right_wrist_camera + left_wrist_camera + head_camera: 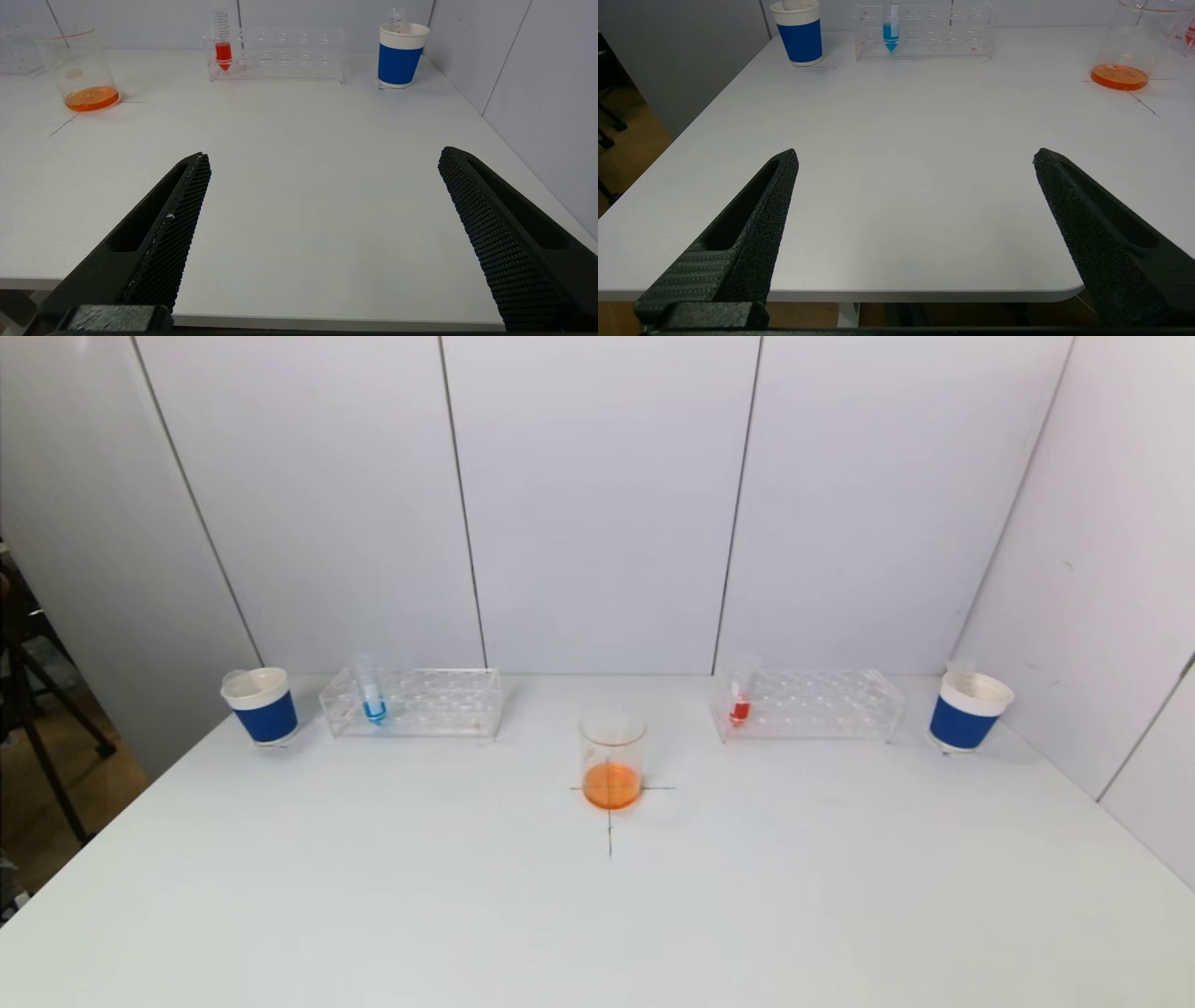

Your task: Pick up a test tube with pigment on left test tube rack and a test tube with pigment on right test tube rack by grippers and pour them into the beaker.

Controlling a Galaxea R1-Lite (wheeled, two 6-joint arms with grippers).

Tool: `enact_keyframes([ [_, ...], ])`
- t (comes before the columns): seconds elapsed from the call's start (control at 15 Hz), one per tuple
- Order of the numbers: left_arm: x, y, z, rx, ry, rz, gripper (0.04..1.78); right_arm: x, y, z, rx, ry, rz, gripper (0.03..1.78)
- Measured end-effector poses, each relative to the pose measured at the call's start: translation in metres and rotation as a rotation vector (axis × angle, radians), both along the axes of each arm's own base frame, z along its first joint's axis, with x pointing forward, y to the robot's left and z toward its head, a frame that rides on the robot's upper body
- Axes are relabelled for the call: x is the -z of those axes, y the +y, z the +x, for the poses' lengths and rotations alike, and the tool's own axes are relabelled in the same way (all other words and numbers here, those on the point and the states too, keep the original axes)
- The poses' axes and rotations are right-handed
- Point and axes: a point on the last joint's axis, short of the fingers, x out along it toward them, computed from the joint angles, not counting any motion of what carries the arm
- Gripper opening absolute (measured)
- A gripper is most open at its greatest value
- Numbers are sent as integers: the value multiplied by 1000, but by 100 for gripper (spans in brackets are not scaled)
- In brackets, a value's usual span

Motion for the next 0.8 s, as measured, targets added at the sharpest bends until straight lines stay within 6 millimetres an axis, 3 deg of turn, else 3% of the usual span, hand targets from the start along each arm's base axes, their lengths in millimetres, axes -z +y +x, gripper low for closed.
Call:
enact_keyframes([
  [0.8,0,0,0,0,0,0,176,0,-1,0,24,0,27,177],
])
